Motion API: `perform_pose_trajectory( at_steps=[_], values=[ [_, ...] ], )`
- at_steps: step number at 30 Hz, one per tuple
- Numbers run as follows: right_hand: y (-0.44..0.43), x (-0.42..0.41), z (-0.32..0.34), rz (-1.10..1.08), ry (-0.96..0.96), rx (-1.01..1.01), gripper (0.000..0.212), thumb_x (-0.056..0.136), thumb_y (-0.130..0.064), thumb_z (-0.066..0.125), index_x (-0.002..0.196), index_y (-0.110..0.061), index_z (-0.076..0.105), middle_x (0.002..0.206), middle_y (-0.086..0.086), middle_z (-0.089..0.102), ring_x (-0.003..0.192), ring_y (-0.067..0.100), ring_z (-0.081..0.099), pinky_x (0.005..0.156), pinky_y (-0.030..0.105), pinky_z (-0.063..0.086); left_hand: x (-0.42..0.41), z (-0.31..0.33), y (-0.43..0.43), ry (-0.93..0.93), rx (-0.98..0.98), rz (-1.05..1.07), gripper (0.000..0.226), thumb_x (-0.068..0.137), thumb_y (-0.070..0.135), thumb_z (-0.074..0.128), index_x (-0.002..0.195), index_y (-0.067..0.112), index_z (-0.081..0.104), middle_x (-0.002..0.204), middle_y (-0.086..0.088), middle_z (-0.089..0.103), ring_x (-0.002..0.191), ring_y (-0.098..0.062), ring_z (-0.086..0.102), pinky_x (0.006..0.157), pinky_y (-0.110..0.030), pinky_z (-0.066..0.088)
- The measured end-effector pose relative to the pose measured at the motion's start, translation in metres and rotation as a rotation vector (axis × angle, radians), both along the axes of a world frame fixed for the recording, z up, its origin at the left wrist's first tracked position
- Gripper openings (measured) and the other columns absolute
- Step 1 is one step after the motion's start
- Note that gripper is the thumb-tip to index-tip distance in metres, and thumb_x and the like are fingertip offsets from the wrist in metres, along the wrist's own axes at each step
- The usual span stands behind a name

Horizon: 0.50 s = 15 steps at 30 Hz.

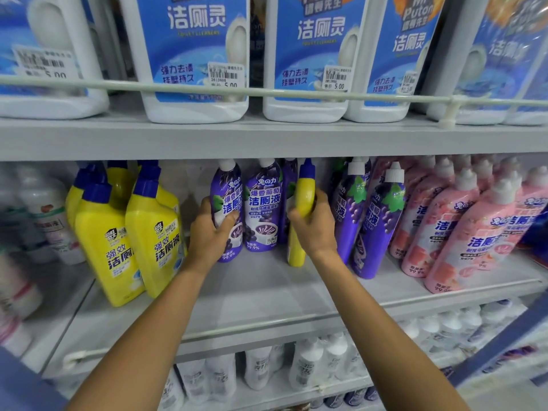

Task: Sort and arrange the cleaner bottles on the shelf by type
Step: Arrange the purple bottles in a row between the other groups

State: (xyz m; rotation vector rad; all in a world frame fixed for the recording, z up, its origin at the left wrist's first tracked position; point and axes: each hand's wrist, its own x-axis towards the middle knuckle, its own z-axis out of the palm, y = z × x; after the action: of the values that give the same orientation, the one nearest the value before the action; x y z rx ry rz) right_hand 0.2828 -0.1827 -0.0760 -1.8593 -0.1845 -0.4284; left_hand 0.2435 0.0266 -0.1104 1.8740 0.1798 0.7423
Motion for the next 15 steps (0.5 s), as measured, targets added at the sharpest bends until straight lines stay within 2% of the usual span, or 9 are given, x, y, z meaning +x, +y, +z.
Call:
perform_pose_trajectory(
  at_steps=[2,6,8,10,12,15],
  values=[
    [-0.001,-0.005,-0.004,0.003,-0.013,-0.018,0.045,0.090,-0.021,0.073,0.132,-0.019,0.055,0.103,-0.006,0.064,0.082,0.011,0.058,0.070,0.016,0.039,0.000,0.000,0.001,0.010,-0.004,-0.007,0.041,0.094,0.027,0.074,0.127,0.011,0.055,0.110,0.000,0.072,0.088,0.000,0.068,0.070,-0.017,0.056],
    [-0.007,-0.021,-0.007,0.036,0.025,-0.079,0.038,0.090,-0.019,0.069,0.126,-0.021,0.055,0.100,-0.002,0.065,0.085,0.020,0.058,0.071,0.028,0.040,-0.003,0.002,0.000,0.018,-0.023,-0.024,0.041,0.094,0.023,0.073,0.127,0.009,0.055,0.111,-0.002,0.072,0.089,-0.003,0.070,0.064,-0.010,0.056],
    [-0.013,-0.031,-0.016,0.116,-0.044,-0.057,0.038,0.091,-0.018,0.070,0.125,-0.025,0.054,0.103,-0.002,0.067,0.089,0.018,0.062,0.076,0.031,0.050,-0.009,0.000,0.002,0.023,-0.042,-0.057,0.039,0.094,0.023,0.074,0.126,0.012,0.056,0.113,-0.003,0.074,0.092,-0.010,0.073,0.072,-0.022,0.062],
    [-0.020,-0.039,-0.021,0.235,-0.048,-0.009,0.045,0.094,-0.023,0.072,0.133,-0.029,0.052,0.109,-0.008,0.068,0.097,0.010,0.065,0.082,0.024,0.055,-0.017,-0.003,0.004,0.031,-0.061,-0.088,0.037,0.093,0.024,0.074,0.125,0.016,0.057,0.114,-0.001,0.074,0.097,-0.014,0.074,0.079,-0.036,0.065],
    [-0.026,-0.044,-0.018,0.385,0.050,0.053,0.051,0.095,-0.029,0.074,0.139,-0.031,0.051,0.113,-0.015,0.069,0.104,0.005,0.066,0.085,0.019,0.055,-0.028,-0.005,0.007,0.046,-0.061,-0.071,0.036,0.092,0.024,0.076,0.123,0.017,0.058,0.112,0.002,0.075,0.097,-0.013,0.074,0.080,-0.037,0.063],
    [-0.037,-0.040,-0.014,0.566,0.197,0.083,0.045,0.096,-0.028,0.070,0.138,-0.032,0.053,0.116,-0.021,0.070,0.112,-0.002,0.064,0.089,0.018,0.052,-0.050,-0.007,0.009,0.056,-0.130,-0.106,0.035,0.090,0.023,0.078,0.119,0.022,0.058,0.111,0.004,0.075,0.097,-0.013,0.074,0.079,-0.037,0.062]
  ],
)
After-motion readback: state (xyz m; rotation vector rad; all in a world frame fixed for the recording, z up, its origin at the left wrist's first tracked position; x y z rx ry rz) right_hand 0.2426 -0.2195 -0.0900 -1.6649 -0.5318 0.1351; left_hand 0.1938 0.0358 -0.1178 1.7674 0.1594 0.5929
